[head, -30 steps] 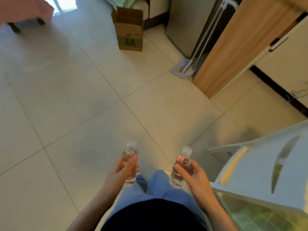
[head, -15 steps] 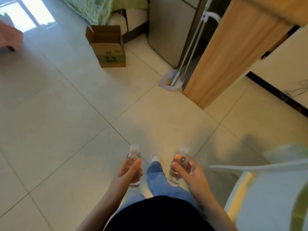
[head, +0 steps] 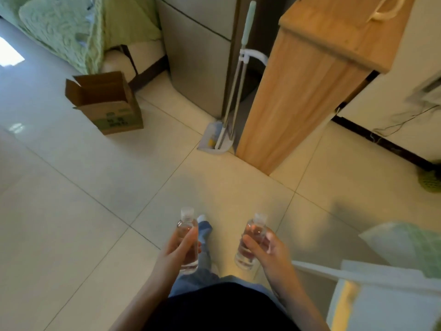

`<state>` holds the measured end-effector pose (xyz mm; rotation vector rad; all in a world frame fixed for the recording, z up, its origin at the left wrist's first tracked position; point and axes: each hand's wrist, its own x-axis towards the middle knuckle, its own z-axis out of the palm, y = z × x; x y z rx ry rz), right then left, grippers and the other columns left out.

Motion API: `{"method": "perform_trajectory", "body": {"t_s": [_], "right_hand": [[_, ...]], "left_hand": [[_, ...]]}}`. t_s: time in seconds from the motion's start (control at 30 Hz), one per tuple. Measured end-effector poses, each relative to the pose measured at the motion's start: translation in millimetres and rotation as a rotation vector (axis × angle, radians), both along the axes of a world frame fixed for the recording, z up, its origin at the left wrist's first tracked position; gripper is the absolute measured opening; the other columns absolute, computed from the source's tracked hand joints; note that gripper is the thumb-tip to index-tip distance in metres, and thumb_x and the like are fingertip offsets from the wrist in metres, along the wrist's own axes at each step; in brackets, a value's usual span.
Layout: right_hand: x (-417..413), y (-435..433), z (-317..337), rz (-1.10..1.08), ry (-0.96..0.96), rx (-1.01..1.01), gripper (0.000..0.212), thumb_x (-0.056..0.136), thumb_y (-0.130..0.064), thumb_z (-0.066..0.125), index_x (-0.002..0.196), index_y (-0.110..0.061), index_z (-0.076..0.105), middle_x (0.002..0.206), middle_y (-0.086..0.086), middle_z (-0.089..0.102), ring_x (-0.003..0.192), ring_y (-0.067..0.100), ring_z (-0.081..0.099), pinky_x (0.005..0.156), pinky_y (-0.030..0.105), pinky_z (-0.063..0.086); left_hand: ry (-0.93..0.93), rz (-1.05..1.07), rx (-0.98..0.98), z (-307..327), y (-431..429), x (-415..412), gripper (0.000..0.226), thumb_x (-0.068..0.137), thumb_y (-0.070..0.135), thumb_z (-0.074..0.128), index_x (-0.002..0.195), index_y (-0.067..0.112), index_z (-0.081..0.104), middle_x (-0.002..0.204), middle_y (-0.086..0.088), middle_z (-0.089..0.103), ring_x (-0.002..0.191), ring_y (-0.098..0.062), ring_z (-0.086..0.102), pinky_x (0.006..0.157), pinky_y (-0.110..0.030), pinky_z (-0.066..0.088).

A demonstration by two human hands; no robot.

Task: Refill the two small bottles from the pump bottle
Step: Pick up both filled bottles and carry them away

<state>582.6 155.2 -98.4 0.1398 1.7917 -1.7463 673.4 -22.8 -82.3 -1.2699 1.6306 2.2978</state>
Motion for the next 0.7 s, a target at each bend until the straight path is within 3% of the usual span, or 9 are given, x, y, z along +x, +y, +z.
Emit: {"method": "perform_trajectory", "body": {"t_s": [0.13, 0.3, 0.4, 0.47, 0.57, 0.7], "right_hand": [[-39.4, -19.8, -3.9, -0.110, -0.013, -0.013, 0.016, 0.084, -0.004, 0.065, 0.094, -0.017, 0.065, 0.076, -0.004, 0.072, 0.071, 0.003, 0.066, 0.062, 0.016, 0.050], [-85.6, -40.6, -3.5, -0.300, -0.001, -0.041, 0.017, 0.084, 0.004, 0.062, 0.092, -0.010, 0.065, 0.075, 0.001, 0.070, 0.067, 0.005, 0.065, 0.059, 0.018, 0.051], [-110.7, -49.6, 2.3, -0.394, -0.002, -0.058, 0.015, 0.083, 0.004, 0.063, 0.091, -0.009, 0.065, 0.076, 0.002, 0.071, 0.071, 0.009, 0.065, 0.070, 0.027, 0.055], [-124.3, -52.4, 4.2, -0.435, 0.013, -0.052, 0.016, 0.083, 0.002, 0.064, 0.094, -0.009, 0.066, 0.076, 0.000, 0.073, 0.075, 0.008, 0.066, 0.076, 0.027, 0.054], [-144.4, -51.9, 5.5, -0.478, 0.026, -0.055, 0.015, 0.083, 0.001, 0.064, 0.093, -0.010, 0.066, 0.077, -0.001, 0.073, 0.074, 0.005, 0.066, 0.069, 0.018, 0.054], [-179.7, -46.9, 5.8, -0.479, 0.034, -0.030, 0.013, 0.084, -0.004, 0.064, 0.093, -0.012, 0.066, 0.078, -0.002, 0.074, 0.074, 0.004, 0.068, 0.069, 0.018, 0.053]], "left_hand": [[-0.003, -0.093, -0.031, -1.8, -24.6, -63.0, 0.016, 0.088, 0.029, 0.052, 0.091, 0.016, 0.062, 0.077, -0.006, 0.068, 0.069, -0.016, 0.067, 0.068, -0.031, 0.053], [0.037, -0.291, -0.065, 3.5, -57.6, -139.4, 0.020, 0.091, 0.023, 0.050, 0.093, 0.004, 0.059, 0.078, -0.010, 0.062, 0.068, -0.015, 0.064, 0.059, -0.019, 0.053], [0.066, -0.359, -0.041, 10.6, -70.2, -181.3, 0.018, 0.092, 0.018, 0.049, 0.094, 0.002, 0.057, 0.078, -0.012, 0.059, 0.069, -0.017, 0.060, 0.057, -0.017, 0.053], [0.069, -0.389, -0.026, 12.3, -74.6, -202.8, 0.018, 0.089, 0.025, 0.052, 0.090, 0.009, 0.059, 0.077, -0.009, 0.061, 0.072, -0.016, 0.061, 0.061, -0.020, 0.051], [0.046, -0.421, 0.001, 12.0, -75.4, -231.5, 0.027, 0.080, 0.036, 0.054, 0.089, 0.012, 0.061, 0.077, -0.007, 0.063, 0.073, -0.017, 0.062, 0.066, -0.025, 0.050], [0.022, -0.470, 0.014, 10.4, -69.8, -270.5, 0.038, 0.069, 0.044, 0.054, 0.088, 0.013, 0.062, 0.074, -0.005, 0.065, 0.070, -0.015, 0.064, 0.064, -0.024, 0.052]]}}
